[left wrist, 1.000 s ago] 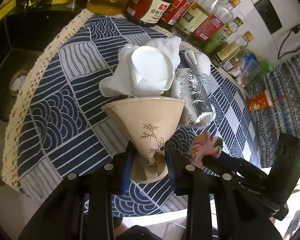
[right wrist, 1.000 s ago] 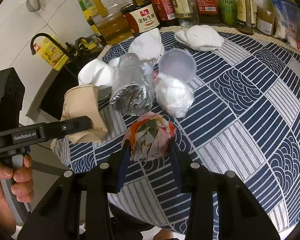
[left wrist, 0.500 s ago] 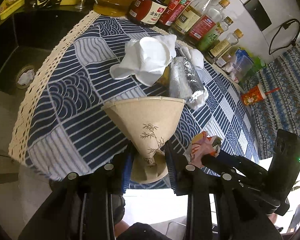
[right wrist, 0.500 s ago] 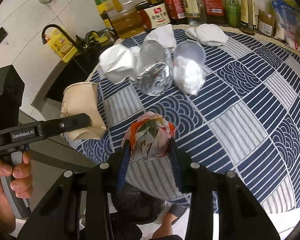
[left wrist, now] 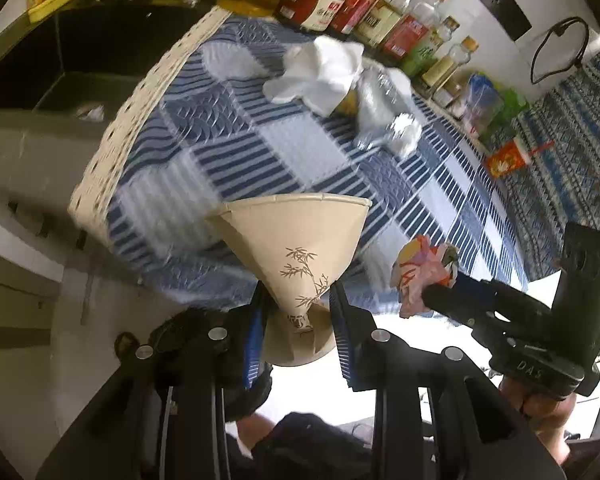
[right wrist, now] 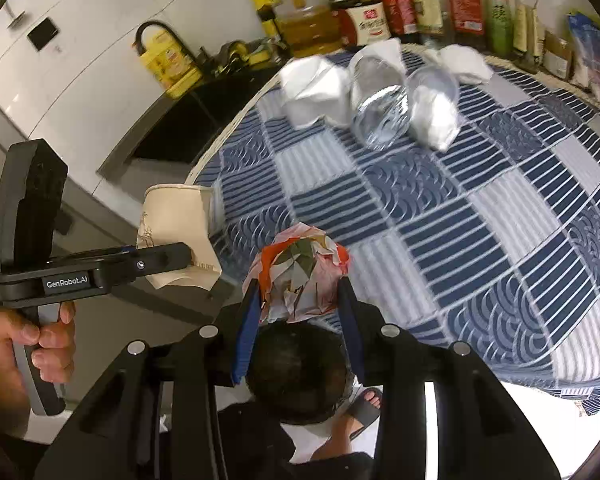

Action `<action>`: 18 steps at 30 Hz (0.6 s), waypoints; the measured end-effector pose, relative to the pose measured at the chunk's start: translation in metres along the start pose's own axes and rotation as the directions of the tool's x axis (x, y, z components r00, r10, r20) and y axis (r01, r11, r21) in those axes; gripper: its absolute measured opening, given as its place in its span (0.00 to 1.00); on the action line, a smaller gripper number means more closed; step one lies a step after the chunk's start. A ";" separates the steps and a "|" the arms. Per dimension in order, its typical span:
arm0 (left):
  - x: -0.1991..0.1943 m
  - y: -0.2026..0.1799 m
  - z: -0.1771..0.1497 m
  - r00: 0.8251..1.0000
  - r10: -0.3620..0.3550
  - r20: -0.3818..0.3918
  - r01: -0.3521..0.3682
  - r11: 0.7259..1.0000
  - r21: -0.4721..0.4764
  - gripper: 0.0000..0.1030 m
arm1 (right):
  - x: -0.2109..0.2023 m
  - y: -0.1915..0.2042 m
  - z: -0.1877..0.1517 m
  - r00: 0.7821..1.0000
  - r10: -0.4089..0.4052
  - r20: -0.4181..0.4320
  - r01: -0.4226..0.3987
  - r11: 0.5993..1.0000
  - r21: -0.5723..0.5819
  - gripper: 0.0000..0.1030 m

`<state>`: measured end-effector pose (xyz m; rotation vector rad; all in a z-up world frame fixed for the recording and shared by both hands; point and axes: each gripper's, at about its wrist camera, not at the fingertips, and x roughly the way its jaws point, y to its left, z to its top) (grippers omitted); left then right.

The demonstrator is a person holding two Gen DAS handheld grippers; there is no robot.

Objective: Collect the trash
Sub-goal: 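Carry the paper cup and wrapper down over the black trash bin with both tools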

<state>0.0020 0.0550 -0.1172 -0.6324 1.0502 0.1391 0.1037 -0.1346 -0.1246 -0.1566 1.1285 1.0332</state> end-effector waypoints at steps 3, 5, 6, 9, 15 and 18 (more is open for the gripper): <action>-0.001 0.007 -0.016 1.000 0.010 -0.018 -0.010 1.000 -0.010 0.28 | 0.007 0.007 -0.012 1.000 0.020 -0.024 -0.021 1.000 -0.014 0.38; 0.000 0.011 -0.028 0.999 0.027 -0.032 -0.027 1.000 -0.003 0.28 | 0.012 0.010 -0.020 0.998 0.036 -0.047 -0.036 0.999 -0.010 0.38; 0.002 0.014 -0.032 0.999 0.032 -0.044 -0.032 0.999 -0.006 0.28 | 0.016 0.012 -0.023 0.997 0.045 -0.061 -0.045 0.999 -0.009 0.38; 0.012 0.023 -0.046 0.995 0.052 -0.087 -0.053 0.998 -0.013 0.28 | 0.028 0.020 -0.034 0.994 0.041 -0.098 -0.043 0.999 -0.027 0.38; 0.035 0.043 -0.069 0.984 0.073 -0.160 -0.078 0.997 -0.024 0.28 | 0.063 0.024 -0.058 0.981 0.041 -0.191 -0.045 0.999 -0.021 0.38; 0.050 0.056 -0.079 0.975 0.091 -0.203 -0.098 0.995 -0.026 0.28 | 0.078 0.024 -0.070 0.973 0.035 -0.229 -0.041 0.999 -0.023 0.39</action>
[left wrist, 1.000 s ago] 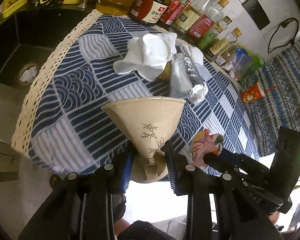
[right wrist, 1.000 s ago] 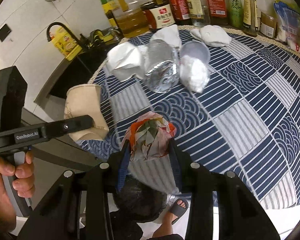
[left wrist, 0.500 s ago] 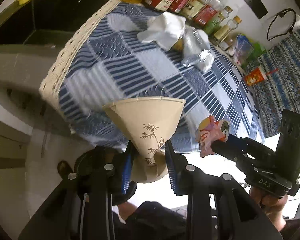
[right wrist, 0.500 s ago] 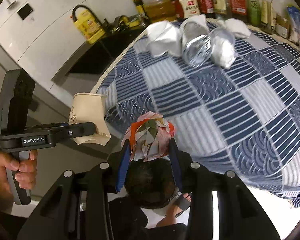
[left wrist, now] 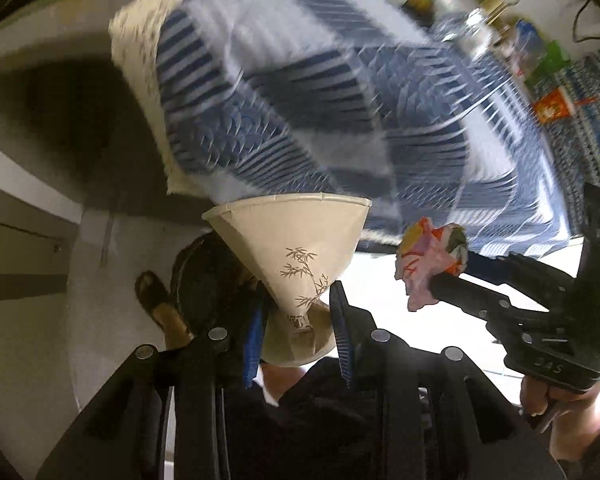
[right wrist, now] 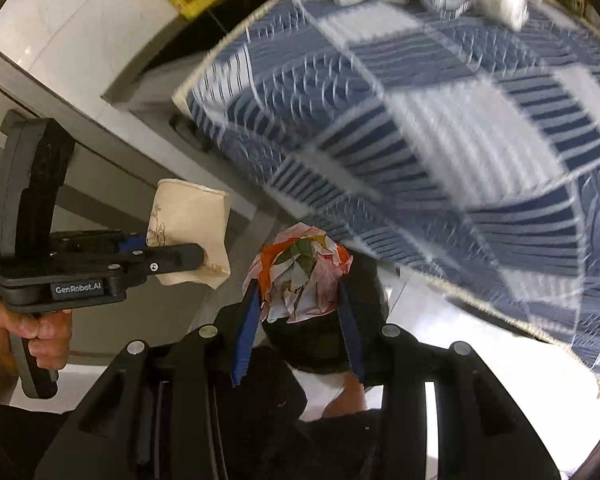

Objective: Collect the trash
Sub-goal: 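Carry the paper cup and wrapper down over the black trash bin with both tools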

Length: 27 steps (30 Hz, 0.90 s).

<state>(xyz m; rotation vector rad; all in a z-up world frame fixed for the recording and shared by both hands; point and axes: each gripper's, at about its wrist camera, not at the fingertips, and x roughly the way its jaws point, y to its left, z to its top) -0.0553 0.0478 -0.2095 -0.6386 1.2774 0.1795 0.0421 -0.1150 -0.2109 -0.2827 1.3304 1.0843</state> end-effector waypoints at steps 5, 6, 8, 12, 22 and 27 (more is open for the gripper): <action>0.035 0.020 -0.014 0.996 0.024 -0.080 -0.025 1.000 -0.007 0.28 | 0.028 -0.003 -0.012 0.999 0.002 -0.052 -0.001 1.000 0.009 0.39; 0.040 0.024 -0.017 0.995 0.023 -0.093 -0.024 1.000 -0.016 0.28 | 0.034 -0.002 -0.015 0.998 -0.001 -0.063 0.002 1.000 0.011 0.39; 0.051 0.031 -0.022 0.992 0.021 -0.121 -0.026 0.999 -0.032 0.28 | 0.044 0.000 -0.020 0.998 -0.004 -0.070 0.004 1.000 0.001 0.39; 0.069 0.038 -0.029 0.988 0.024 -0.153 -0.030 0.999 -0.039 0.28 | 0.069 0.000 -0.026 0.993 -0.023 -0.112 0.024 1.000 0.010 0.39; 0.085 0.053 -0.032 0.978 -0.002 -0.206 -0.010 0.998 -0.057 0.29 | 0.093 -0.011 -0.025 0.986 -0.018 -0.164 0.031 0.997 0.075 0.42; 0.092 0.057 -0.028 0.973 -0.030 -0.229 0.010 0.996 -0.089 0.55 | 0.102 -0.018 -0.025 0.984 0.009 -0.179 0.014 0.992 0.127 0.54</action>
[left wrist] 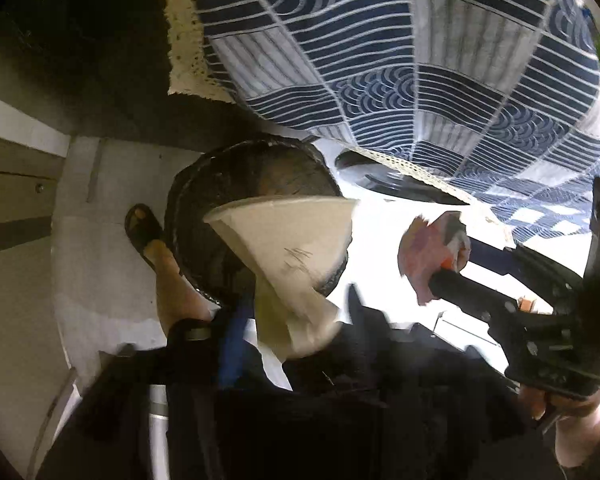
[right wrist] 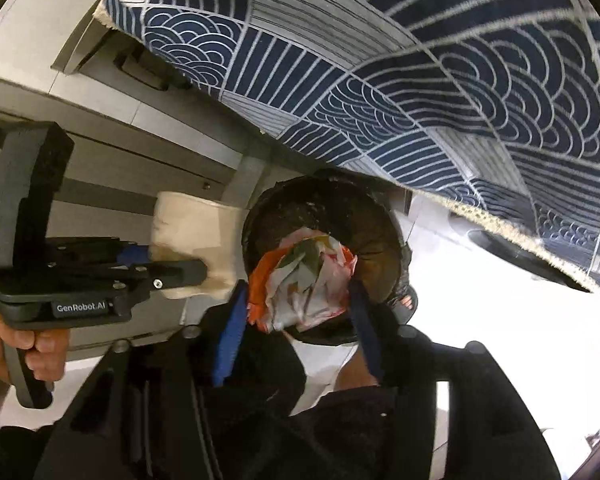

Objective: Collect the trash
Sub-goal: 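Carry the paper cup and wrapper down over the black trash bin with both tools, then open both tools to drop the cup and wrapper into the bin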

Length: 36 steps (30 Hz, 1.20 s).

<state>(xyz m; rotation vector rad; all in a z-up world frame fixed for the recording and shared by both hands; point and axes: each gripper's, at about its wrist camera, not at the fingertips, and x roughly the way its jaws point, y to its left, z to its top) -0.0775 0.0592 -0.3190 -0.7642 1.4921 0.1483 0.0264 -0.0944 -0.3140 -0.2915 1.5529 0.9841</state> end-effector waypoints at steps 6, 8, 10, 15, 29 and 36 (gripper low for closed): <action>-0.003 0.000 0.004 1.000 0.000 -0.009 0.000 1.000 0.007 0.55 | -0.011 0.006 -0.001 0.999 -0.036 0.025 0.036 0.999 -0.014 0.56; -0.006 -0.002 0.006 1.000 0.002 -0.005 -0.002 1.000 0.017 0.55 | -0.015 0.005 0.001 0.999 -0.037 0.033 0.037 0.999 0.001 0.60; -0.011 -0.003 0.008 1.000 0.012 0.004 -0.012 1.000 0.025 0.55 | -0.020 0.005 0.002 0.998 -0.048 0.045 0.047 0.999 0.007 0.60; -0.022 -0.006 0.012 1.000 0.015 0.019 -0.015 1.000 0.020 0.60 | -0.041 0.008 0.006 0.991 -0.099 0.094 0.098 0.995 0.016 0.66; -0.049 -0.046 0.022 0.999 0.025 0.045 -0.030 0.995 0.095 0.60 | -0.106 0.003 0.008 0.977 -0.113 0.180 0.099 0.991 0.086 0.66; -0.074 -0.078 0.025 0.996 0.031 0.087 -0.045 0.985 0.166 0.64 | -0.139 0.004 0.001 0.964 -0.114 0.242 0.084 0.988 0.130 0.70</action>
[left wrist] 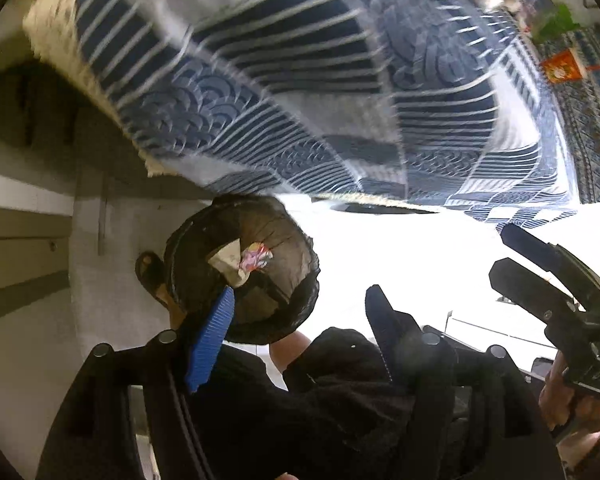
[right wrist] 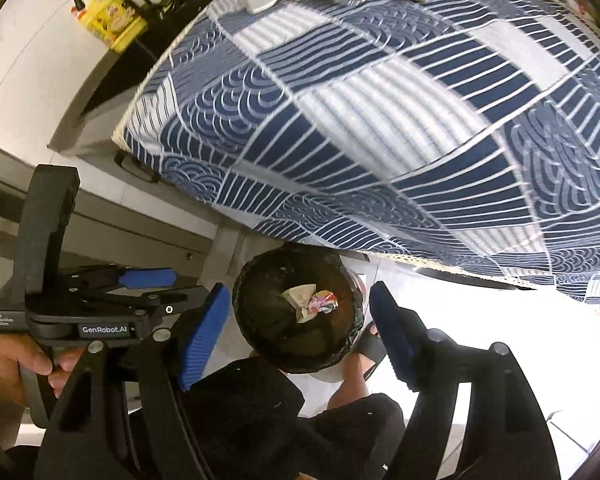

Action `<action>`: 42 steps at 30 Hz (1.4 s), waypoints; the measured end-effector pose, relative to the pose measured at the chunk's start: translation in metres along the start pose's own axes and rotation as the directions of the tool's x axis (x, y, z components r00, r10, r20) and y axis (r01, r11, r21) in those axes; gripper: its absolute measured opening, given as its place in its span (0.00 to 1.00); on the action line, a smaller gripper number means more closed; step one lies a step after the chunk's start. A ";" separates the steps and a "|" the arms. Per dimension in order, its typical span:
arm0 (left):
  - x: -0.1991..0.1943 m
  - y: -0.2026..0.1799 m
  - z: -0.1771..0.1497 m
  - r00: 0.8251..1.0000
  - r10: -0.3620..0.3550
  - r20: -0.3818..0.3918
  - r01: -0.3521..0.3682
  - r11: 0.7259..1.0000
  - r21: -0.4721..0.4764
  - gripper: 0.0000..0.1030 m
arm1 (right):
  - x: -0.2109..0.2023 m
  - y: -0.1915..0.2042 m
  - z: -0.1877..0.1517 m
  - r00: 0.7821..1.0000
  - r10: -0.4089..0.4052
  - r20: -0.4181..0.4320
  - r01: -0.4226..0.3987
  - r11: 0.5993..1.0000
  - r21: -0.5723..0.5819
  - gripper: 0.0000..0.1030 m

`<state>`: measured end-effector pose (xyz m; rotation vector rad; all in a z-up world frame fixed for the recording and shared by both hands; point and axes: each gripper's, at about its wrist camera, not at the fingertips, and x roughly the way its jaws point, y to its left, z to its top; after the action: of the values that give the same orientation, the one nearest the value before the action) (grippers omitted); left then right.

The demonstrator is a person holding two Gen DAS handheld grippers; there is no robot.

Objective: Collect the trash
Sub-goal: 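Open both tools to drop the cup and wrapper into the bin, then raise both tools back toward the remaining trash on the counter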

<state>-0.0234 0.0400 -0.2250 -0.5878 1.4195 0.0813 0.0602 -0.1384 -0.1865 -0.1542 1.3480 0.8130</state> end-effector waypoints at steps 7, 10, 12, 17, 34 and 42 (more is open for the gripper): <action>-0.024 -0.025 0.007 0.999 0.002 0.042 -0.004 0.998 0.064 0.64 | -0.028 -0.005 0.001 0.997 -0.013 0.071 0.011 1.000 0.023 0.70; -0.038 -0.033 0.010 0.997 0.003 0.076 -0.009 0.997 0.080 0.64 | -0.041 -0.009 0.003 0.993 -0.023 0.115 0.019 0.999 0.034 0.70; -0.044 -0.038 0.012 0.996 -0.003 0.089 -0.005 0.996 0.088 0.64 | -0.052 -0.009 0.004 0.990 -0.025 0.140 0.020 0.999 0.037 0.70; -0.061 -0.051 0.016 0.992 -0.011 0.128 -0.006 0.991 0.131 0.64 | -0.071 -0.009 0.010 0.978 -0.031 0.207 0.025 0.999 0.031 0.70; -0.115 -0.079 0.054 0.966 -0.027 0.257 -0.034 0.972 0.232 0.68 | -0.108 -0.003 0.052 0.940 -0.050 0.338 0.051 0.999 0.004 0.87; -0.136 -0.081 0.093 0.948 -0.003 0.318 -0.084 0.962 0.259 0.75 | -0.119 -0.025 0.092 0.918 -0.066 0.390 0.058 0.998 0.032 0.87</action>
<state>0.0692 0.0499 -0.0663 -0.3029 1.1052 0.0130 0.1489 -0.1575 -0.0645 -0.0154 0.9675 0.7304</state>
